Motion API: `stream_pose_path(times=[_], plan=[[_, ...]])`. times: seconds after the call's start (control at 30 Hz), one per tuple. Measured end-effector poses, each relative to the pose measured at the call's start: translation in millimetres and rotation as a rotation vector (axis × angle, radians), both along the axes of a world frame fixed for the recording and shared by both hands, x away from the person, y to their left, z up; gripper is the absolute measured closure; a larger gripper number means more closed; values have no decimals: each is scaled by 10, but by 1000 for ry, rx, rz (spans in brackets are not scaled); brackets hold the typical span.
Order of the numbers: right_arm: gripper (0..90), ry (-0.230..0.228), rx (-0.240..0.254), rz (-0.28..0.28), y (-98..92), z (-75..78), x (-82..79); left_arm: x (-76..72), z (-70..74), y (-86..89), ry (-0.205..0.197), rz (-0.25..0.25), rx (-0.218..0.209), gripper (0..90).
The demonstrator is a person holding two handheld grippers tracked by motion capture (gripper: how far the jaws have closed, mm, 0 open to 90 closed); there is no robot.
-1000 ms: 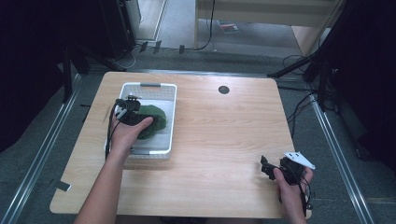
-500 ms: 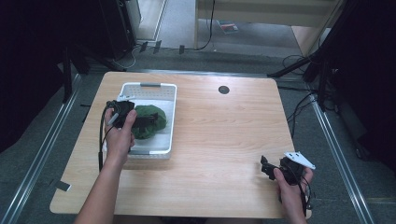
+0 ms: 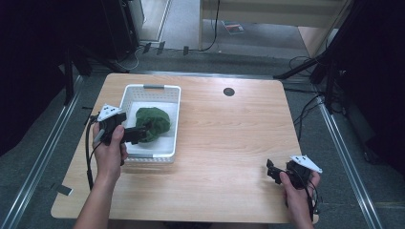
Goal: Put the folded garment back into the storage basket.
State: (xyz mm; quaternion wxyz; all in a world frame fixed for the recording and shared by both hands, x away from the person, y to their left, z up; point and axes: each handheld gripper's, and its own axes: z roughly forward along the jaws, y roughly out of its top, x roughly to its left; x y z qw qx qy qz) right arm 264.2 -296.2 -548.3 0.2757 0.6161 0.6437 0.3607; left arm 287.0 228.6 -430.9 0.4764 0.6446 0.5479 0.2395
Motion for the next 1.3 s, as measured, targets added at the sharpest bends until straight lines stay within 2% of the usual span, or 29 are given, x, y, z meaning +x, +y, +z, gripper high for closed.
stream_pose_path(times=[0.4,0.8,0.9,1.07,1.2,1.27,1.3], plan=[[63,-3,-4,1,3,0,0,-397,-112,239,-80,25,-17,5],[63,-2,-6,-1,5,1,-1,-693,-314,492,-119,67,-11,5],[63,-1,-6,-4,7,1,-2,-763,-400,569,-121,87,-9,5],[63,-3,-9,-2,7,1,-2,-870,-577,727,-116,161,4,5],[63,-2,-9,-3,7,1,-1,-942,-704,880,-119,198,22,5],[63,-2,-8,-2,4,1,-1,-980,-775,962,-118,220,11,5],[63,-2,-6,-3,4,1,0,-994,-820,999,-109,235,21,5]])
